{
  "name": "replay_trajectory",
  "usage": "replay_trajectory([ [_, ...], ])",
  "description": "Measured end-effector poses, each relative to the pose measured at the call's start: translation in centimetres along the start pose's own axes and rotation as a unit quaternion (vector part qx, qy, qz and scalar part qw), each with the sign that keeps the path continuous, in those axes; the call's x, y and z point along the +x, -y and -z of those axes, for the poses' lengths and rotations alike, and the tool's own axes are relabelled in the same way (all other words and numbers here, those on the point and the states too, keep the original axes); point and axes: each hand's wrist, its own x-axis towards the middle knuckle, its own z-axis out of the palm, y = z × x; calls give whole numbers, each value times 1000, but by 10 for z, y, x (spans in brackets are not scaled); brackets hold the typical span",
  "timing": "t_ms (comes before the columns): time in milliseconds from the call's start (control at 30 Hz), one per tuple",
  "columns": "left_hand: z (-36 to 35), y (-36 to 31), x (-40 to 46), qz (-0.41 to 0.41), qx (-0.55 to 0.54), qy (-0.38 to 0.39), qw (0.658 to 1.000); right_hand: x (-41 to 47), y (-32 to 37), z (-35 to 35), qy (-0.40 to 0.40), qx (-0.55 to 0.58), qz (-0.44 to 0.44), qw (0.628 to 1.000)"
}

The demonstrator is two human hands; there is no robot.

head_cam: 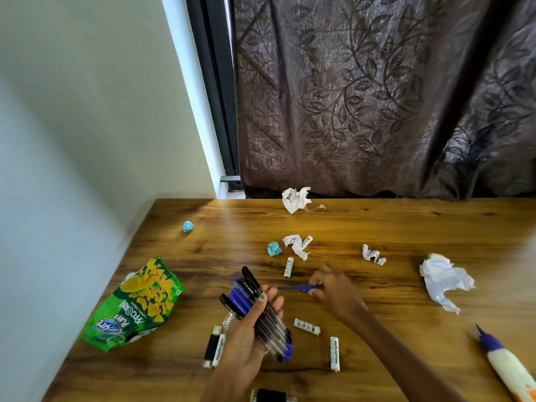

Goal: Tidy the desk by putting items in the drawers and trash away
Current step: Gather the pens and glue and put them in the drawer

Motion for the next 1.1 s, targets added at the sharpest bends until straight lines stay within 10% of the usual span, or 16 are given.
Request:
replay_trajectory([
  [500,-6,0,-6,-15,40,-5,999,-36,46,104,-71,425,21,902],
  [1100,-18,42,-36,79,154,122,977,-68,60,48,-59,405,-67,910],
])
